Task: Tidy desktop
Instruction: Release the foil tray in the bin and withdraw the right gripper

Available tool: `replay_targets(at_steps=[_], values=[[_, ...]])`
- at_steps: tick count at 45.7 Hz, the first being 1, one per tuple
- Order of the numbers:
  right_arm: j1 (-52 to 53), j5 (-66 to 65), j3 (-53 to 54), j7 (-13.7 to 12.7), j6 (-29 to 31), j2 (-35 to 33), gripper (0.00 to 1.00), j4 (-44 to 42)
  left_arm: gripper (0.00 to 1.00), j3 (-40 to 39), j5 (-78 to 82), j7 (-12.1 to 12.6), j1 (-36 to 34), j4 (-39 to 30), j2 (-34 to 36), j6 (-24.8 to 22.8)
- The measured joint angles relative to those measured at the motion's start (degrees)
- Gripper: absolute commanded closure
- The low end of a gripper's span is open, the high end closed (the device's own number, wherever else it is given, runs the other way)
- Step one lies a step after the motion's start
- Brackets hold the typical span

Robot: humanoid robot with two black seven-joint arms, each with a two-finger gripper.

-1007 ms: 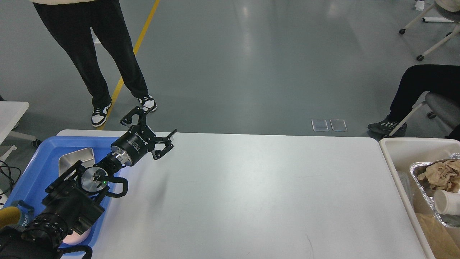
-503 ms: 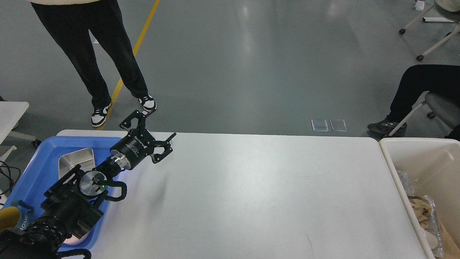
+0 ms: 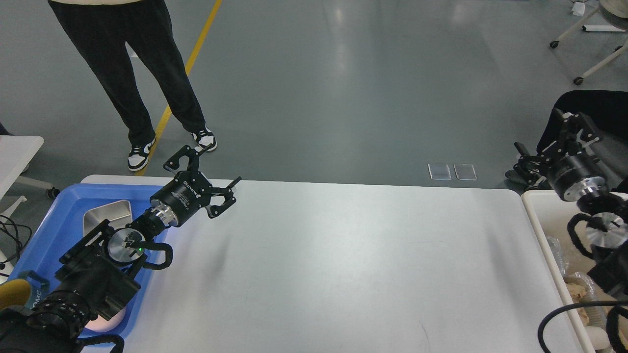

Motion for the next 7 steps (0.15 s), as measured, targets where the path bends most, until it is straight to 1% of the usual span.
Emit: replay_targets(at_steps=[3,5,7], values=[[-2.1,1.0,1.2,2.4,2.5,2.9,0.0,-0.7,0.04,0.6,0.0,0.0,-0.5,0.1,-0.2,0.2],[-3.3,2.4,2.4,3.4,3.4,4.2,0.0,-1.0,0.04,0.8,0.0,-0.1,-0.6,0.1,-0.3,0.3],[-4.1,3.9,3.3,3.8,4.0,4.9,0.0,-0.9,0.04,0.9,0.0,-0.1,-0.7,0.2,-0.5,0.3]])
